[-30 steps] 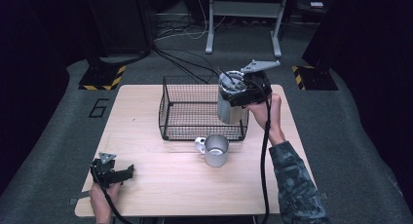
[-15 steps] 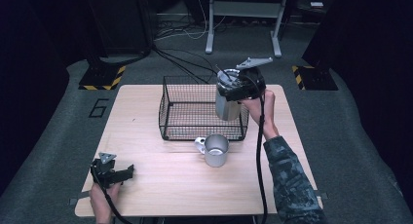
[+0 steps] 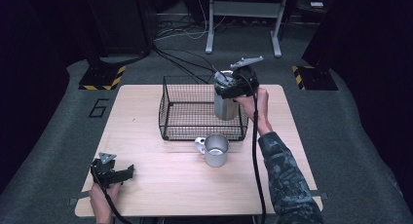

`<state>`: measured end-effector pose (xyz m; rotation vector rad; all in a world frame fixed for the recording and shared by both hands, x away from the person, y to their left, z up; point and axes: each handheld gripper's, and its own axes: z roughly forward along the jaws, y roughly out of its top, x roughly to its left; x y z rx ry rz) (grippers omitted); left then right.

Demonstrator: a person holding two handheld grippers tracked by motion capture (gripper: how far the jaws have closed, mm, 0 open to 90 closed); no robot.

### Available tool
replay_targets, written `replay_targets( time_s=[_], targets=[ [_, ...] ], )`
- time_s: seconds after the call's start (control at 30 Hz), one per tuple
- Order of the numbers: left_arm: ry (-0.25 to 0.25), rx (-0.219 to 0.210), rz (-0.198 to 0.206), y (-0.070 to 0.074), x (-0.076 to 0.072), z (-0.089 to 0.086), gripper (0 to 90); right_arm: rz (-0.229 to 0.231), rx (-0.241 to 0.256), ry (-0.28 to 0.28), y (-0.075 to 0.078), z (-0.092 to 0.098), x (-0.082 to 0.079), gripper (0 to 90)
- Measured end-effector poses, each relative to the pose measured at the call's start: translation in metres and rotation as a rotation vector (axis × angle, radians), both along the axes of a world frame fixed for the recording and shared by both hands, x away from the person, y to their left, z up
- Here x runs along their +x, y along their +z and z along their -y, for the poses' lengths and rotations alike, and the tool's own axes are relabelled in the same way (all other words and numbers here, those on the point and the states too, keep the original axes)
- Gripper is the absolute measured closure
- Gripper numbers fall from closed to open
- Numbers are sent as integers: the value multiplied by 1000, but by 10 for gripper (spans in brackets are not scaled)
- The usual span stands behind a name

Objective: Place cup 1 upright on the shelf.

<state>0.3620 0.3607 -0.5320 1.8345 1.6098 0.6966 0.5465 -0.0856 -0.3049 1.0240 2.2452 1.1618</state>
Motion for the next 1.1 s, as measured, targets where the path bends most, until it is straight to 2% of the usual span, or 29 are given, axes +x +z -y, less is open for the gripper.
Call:
replay_targets(
  time_s=[0.5, 0.63, 0.67, 0.77, 1.1],
  targets=[
    [0, 0, 0, 0, 0, 0, 32, -35, -13, -12, -14, -8, 16, 32],
    [0, 0, 0, 0, 0, 0, 32, -34, -34, 1, -20, -9, 22, 32],
    [0, 0, 0, 0, 0, 0, 32, -52, -18, -21, -22, -12, 22, 32],
    [0, 0, 0, 0, 0, 0, 32, -48, -30, -14, -25, -11, 25, 32],
    [-1, 0, 0, 0, 0, 0, 33, -80, -43, -43, -41, -14, 32, 32]
  ],
)
